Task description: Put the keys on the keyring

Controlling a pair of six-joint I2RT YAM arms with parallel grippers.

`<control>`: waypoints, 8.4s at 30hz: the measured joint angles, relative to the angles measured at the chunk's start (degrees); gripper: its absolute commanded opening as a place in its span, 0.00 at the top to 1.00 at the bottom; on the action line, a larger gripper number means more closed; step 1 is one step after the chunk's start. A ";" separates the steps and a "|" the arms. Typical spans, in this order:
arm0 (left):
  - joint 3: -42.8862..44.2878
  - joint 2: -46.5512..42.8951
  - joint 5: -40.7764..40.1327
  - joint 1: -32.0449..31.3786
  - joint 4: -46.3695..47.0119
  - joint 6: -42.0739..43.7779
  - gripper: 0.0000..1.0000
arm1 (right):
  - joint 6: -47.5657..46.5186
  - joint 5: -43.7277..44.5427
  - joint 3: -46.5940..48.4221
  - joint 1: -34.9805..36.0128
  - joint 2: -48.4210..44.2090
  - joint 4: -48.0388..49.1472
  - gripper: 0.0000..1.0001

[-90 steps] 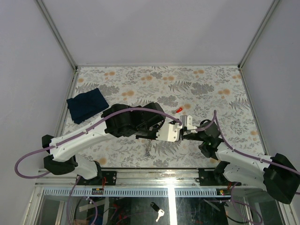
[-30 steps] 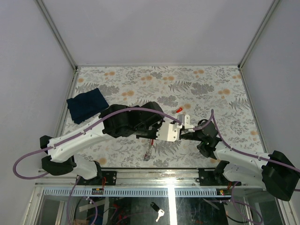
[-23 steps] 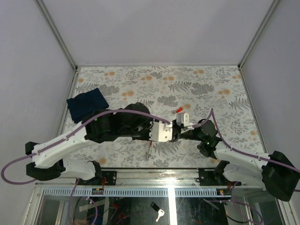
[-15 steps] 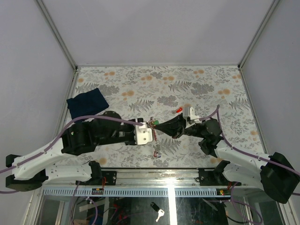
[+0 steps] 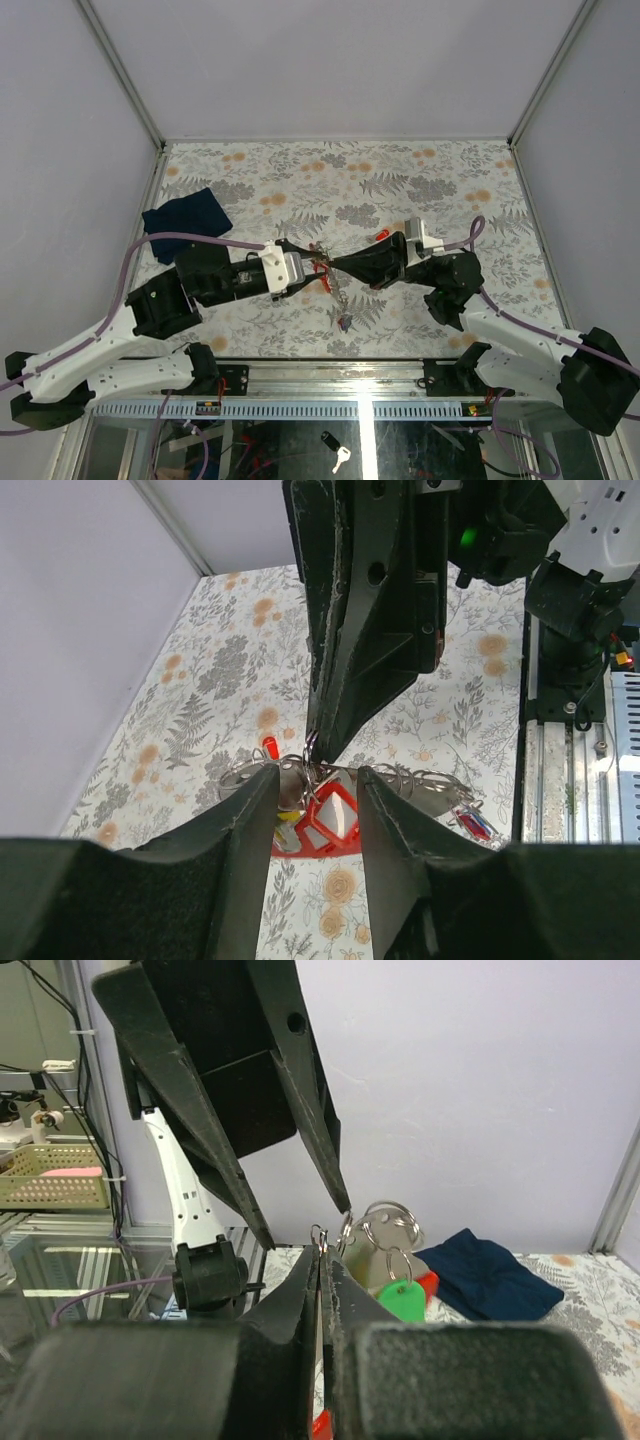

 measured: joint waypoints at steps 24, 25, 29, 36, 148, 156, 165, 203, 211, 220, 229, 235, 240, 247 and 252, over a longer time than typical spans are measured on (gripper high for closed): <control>2.82 2.25 4.52 0.55 -0.72 2.25 0.74 | -1.90 -3.21 1.95 0.00 -4.39 -4.63 1.00; 2.93 2.25 4.57 0.55 -0.79 2.34 0.77 | -2.12 -3.26 2.01 0.00 -4.61 -5.05 1.00; 3.37 2.34 4.92 0.55 -1.46 2.78 0.78 | -2.67 -3.69 2.32 0.00 -5.05 -5.25 1.00; 3.89 2.93 5.29 0.59 -3.06 3.43 0.83 | -2.93 -3.74 2.47 0.00 -5.11 -5.33 1.00; 28.55 19.15 4.96 1.01 -30.67 13.22 0.75 | -25.57 -2.38 11.67 -0.17 -10.47 -43.25 1.00; 23.82 13.31 8.13 1.01 -24.68 11.08 0.74 | -16.41 -0.79 6.56 -0.22 -10.51 -28.79 1.00; 17.31 9.20 7.87 1.01 -17.97 7.78 0.72 | -3.76 1.03 4.50 -0.22 -7.96 -6.97 1.00; 6.64 4.28 12.72 1.01 11.72 0.46 0.72 | 15.56 2.54 4.55 -0.22 1.86 19.15 1.00; 6.67 4.74 12.76 1.01 10.71 0.48 0.70 | 15.87 1.38 4.79 -0.22 1.14 19.15 1.00; 6.67 5.51 12.79 1.01 10.19 0.48 0.70 | 15.91 0.33 5.22 -0.22 0.35 19.28 1.00; 7.39 6.05 13.18 1.01 9.90 0.48 0.85 | 15.76 -1.01 5.25 -0.22 0.26 19.28 1.00; 7.98 6.32 14.27 0.92 9.53 0.46 0.98 | 14.45 -2.01 5.25 -0.26 -0.79 18.80 1.00; 9.79 7.26 15.13 0.90 7.50 0.59 1.00 | 13.16 -2.75 5.25 -0.26 -1.64 17.92 0.98; 15.15 9.07 14.97 0.92 -1.20 2.93 1.00 | 9.16 -5.95 7.50 -0.31 -4.04 8.31 0.89; 20.72 11.58 13.77 0.92 -10.58 5.86 1.00 | 4.46 -7.61 9.05 -0.33 -6.38 -2.03 0.83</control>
